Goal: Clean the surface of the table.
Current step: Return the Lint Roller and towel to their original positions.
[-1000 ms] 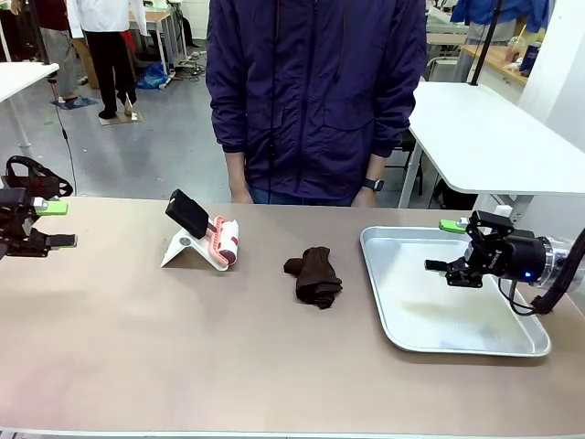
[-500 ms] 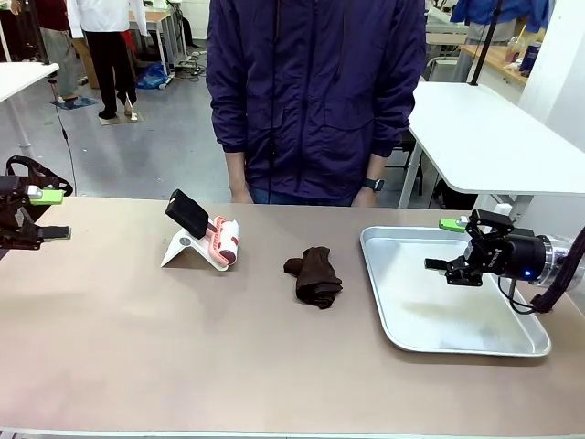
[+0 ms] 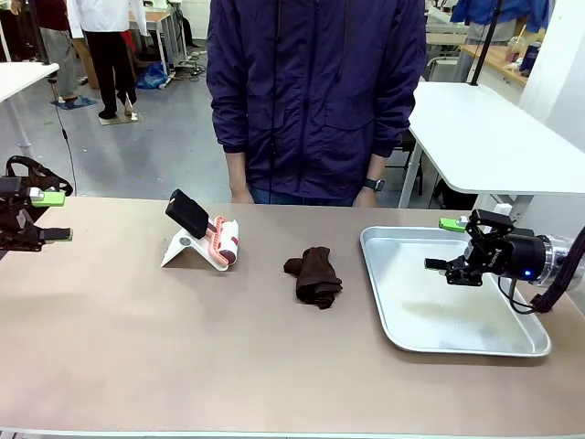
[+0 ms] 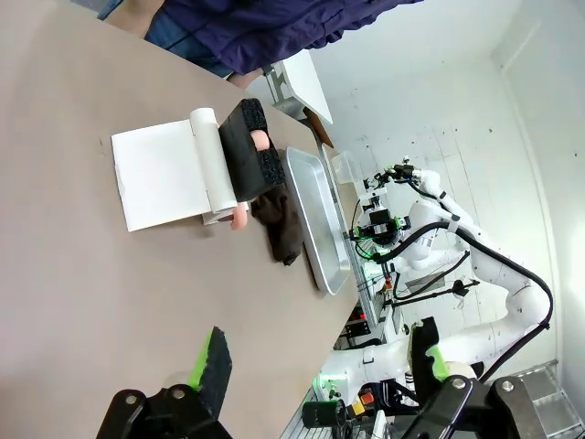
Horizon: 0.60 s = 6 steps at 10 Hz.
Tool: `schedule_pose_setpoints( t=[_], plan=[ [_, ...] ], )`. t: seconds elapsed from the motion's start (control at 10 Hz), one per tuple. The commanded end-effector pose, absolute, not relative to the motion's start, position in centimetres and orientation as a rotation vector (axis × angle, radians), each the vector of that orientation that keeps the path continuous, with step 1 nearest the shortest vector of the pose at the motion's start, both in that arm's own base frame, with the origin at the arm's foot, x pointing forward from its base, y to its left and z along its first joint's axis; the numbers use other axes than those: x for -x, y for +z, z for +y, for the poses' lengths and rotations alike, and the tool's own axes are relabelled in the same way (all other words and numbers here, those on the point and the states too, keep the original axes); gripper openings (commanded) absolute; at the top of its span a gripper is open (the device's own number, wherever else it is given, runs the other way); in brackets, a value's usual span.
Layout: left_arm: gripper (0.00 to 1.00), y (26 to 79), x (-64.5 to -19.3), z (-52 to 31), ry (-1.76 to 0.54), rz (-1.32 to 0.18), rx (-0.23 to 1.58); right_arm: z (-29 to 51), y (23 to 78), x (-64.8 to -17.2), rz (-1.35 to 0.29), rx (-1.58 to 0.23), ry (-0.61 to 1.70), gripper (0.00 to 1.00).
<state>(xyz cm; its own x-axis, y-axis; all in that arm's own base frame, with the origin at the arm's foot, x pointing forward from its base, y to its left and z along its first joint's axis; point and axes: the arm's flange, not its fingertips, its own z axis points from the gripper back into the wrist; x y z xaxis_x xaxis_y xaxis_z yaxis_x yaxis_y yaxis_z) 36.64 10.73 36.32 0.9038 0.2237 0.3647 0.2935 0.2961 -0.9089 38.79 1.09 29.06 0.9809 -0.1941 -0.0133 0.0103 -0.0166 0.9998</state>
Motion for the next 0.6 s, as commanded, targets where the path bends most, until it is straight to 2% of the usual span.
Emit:
schedule_pose_setpoints(
  t=[0.0, 0.5],
  plan=[
    [1.0, 36.47, -36.39, 10.46, -0.031, -0.485, 1.284, 1.27, 29.64, -38.68, -0.142, -1.579, -0.162, 1.0],
    [1.0, 36.47, -36.39, 10.46, -0.031, -0.485, 1.284, 1.27, 29.64, -38.68, -0.142, -1.579, -0.162, 1.0]
  ],
)
